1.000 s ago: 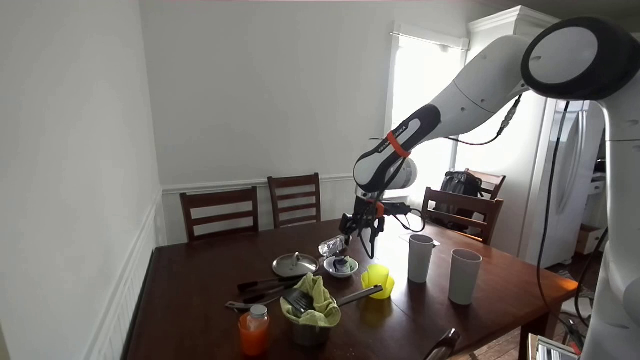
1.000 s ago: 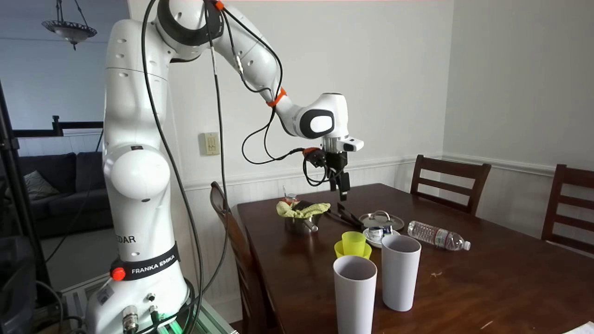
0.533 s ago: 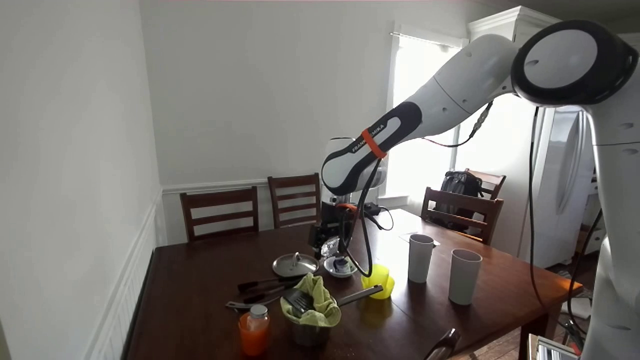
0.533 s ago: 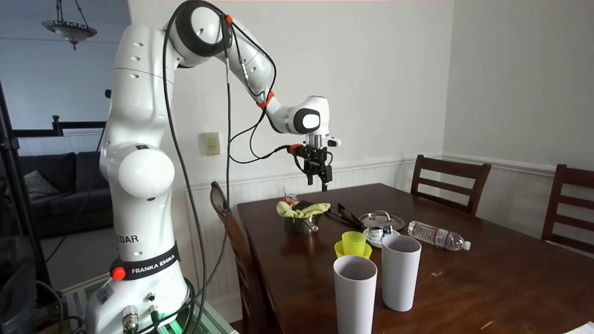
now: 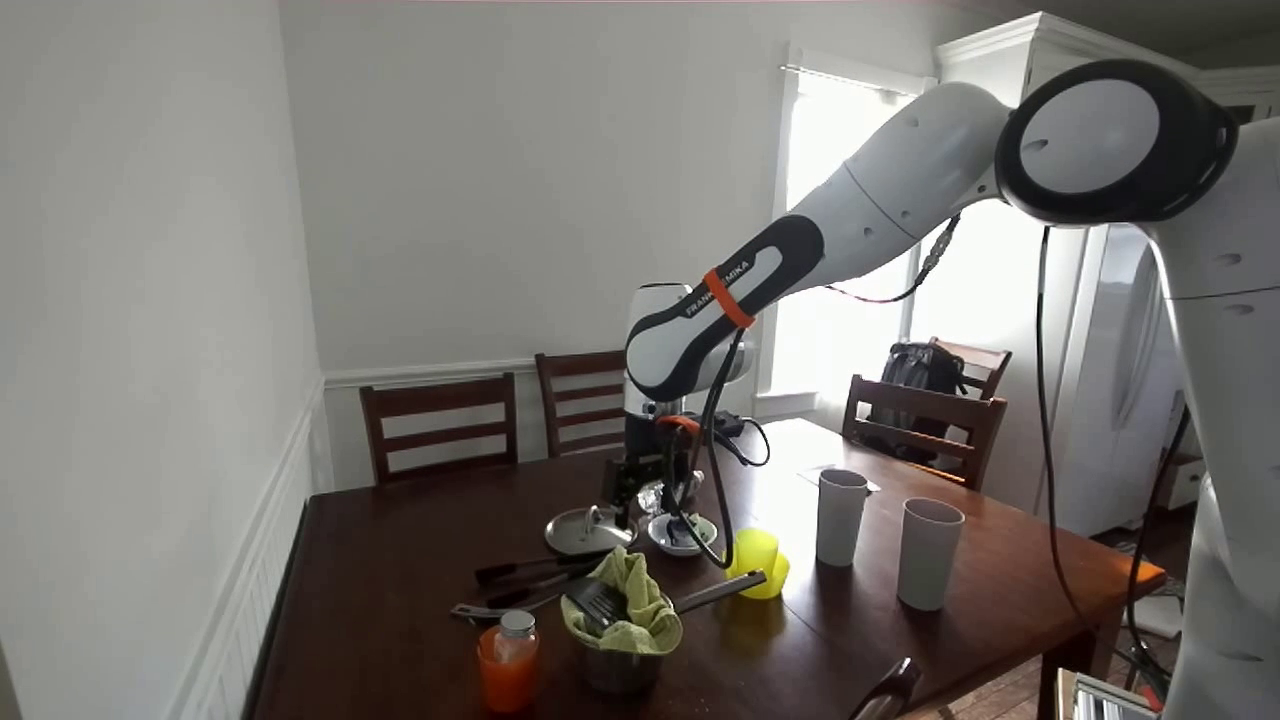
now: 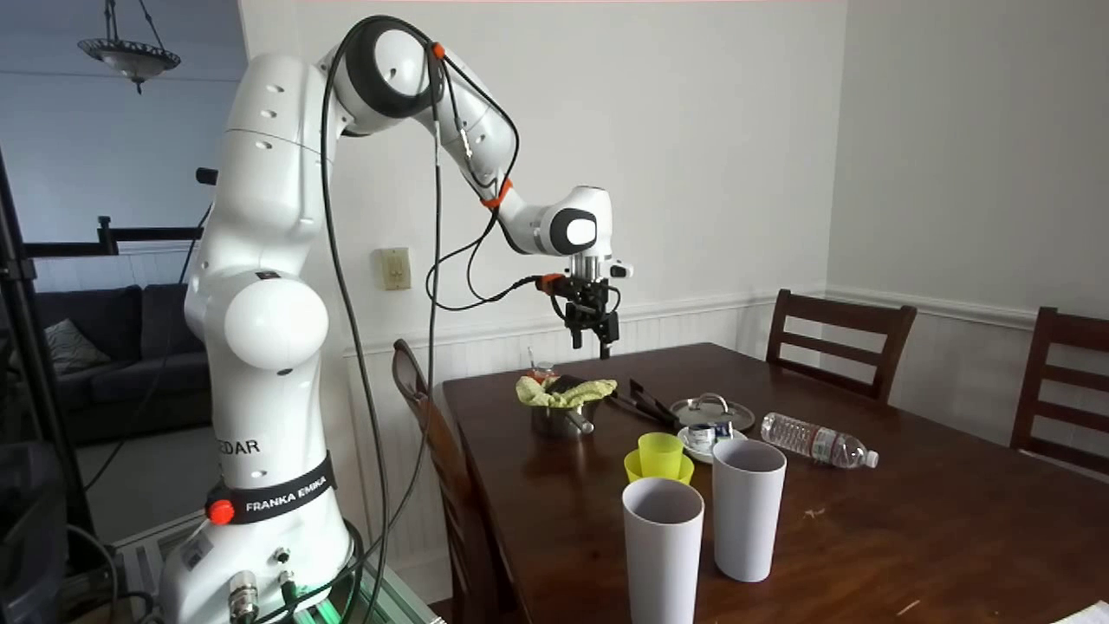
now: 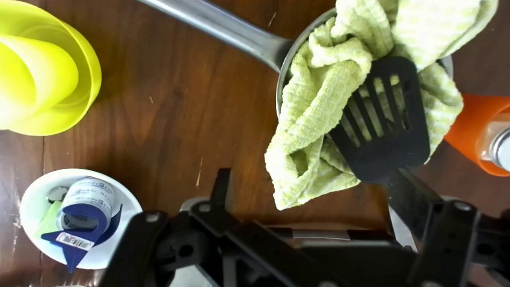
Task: Slide the yellow bowl backwards and put the yellow cup inside the yellow bowl, remove the spoon from the orange cup and move it into the yellow cup
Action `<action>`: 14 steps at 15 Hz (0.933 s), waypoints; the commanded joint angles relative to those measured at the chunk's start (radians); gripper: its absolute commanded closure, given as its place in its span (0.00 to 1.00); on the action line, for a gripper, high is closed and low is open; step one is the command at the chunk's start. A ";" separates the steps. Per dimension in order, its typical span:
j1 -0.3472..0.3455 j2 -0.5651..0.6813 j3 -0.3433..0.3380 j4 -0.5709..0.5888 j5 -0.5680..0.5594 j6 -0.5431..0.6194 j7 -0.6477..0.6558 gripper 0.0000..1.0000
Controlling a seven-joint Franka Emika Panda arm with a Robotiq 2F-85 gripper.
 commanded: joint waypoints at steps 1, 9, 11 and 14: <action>0.005 0.014 0.016 0.026 0.000 -0.001 -0.015 0.00; 0.086 0.145 0.116 0.234 0.012 -0.033 -0.051 0.00; 0.108 0.201 0.125 0.312 0.028 -0.061 0.002 0.00; 0.132 0.291 0.129 0.430 0.036 -0.113 0.051 0.00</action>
